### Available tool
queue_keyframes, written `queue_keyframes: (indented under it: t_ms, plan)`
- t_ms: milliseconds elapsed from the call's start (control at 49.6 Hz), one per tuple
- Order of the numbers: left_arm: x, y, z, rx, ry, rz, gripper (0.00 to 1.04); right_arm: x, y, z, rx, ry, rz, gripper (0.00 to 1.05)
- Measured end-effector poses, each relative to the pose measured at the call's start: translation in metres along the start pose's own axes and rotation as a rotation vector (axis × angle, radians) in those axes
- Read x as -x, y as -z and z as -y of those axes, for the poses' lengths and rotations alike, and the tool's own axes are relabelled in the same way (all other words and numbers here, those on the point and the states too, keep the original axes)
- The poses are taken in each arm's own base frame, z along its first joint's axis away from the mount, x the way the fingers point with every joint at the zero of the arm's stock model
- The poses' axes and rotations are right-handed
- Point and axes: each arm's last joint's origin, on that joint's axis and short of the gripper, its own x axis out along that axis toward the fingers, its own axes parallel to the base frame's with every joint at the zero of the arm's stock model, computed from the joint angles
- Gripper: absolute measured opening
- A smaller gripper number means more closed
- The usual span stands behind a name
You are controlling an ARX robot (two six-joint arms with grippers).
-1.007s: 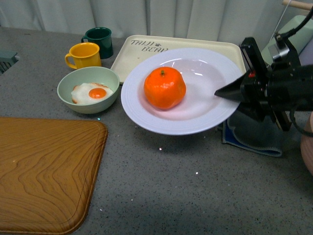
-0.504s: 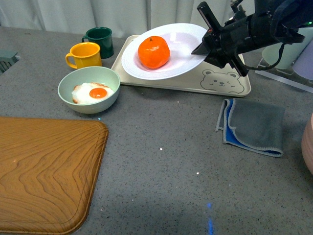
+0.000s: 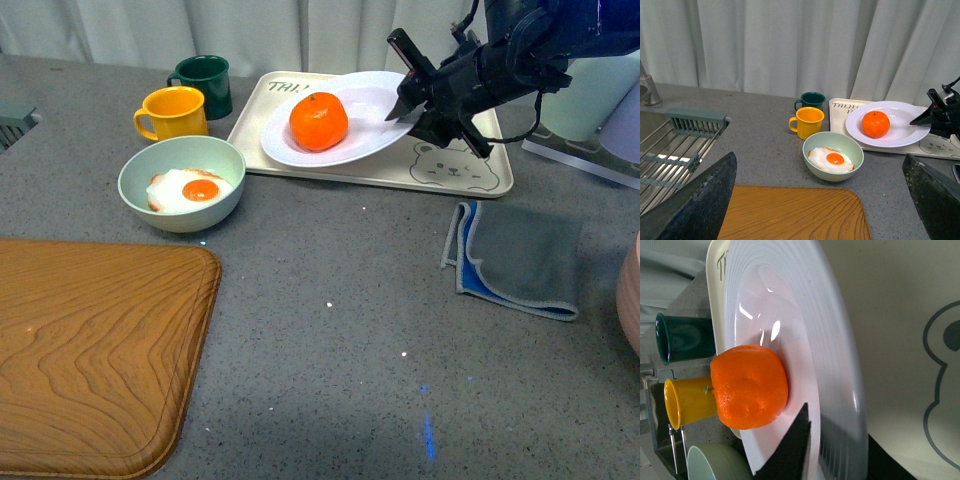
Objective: Place orange and plate with both arms
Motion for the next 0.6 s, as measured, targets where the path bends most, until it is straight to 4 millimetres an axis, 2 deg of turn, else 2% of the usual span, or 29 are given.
queue_keyframes:
  t_ms: [161, 242, 363, 443, 604]
  plan:
    - [0.000, 0.000, 0.000, 0.000, 0.000, 0.000, 0.98, 0.006, -0.002, 0.004, 0.014, 0.025, 0.021, 0.48]
    - [0.000, 0.000, 0.000, 0.000, 0.000, 0.000, 0.98, 0.012, -0.002, 0.007, 0.049, 0.071, 0.047, 0.59]
    - [0.000, 0.000, 0.000, 0.000, 0.000, 0.000, 0.98, 0.040, -0.005, 0.001, 0.195, 0.109, 0.144, 0.85]
    - [0.000, 0.000, 0.000, 0.000, 0.000, 0.000, 0.98, 0.058, -0.006, -0.005, 0.286, 0.131, 0.219, 0.96]
    - [0.000, 0.000, 0.000, 0.000, 0.000, 0.000, 0.98, 0.103, 0.000, -0.017, 0.492, 0.189, 0.382, 0.95]
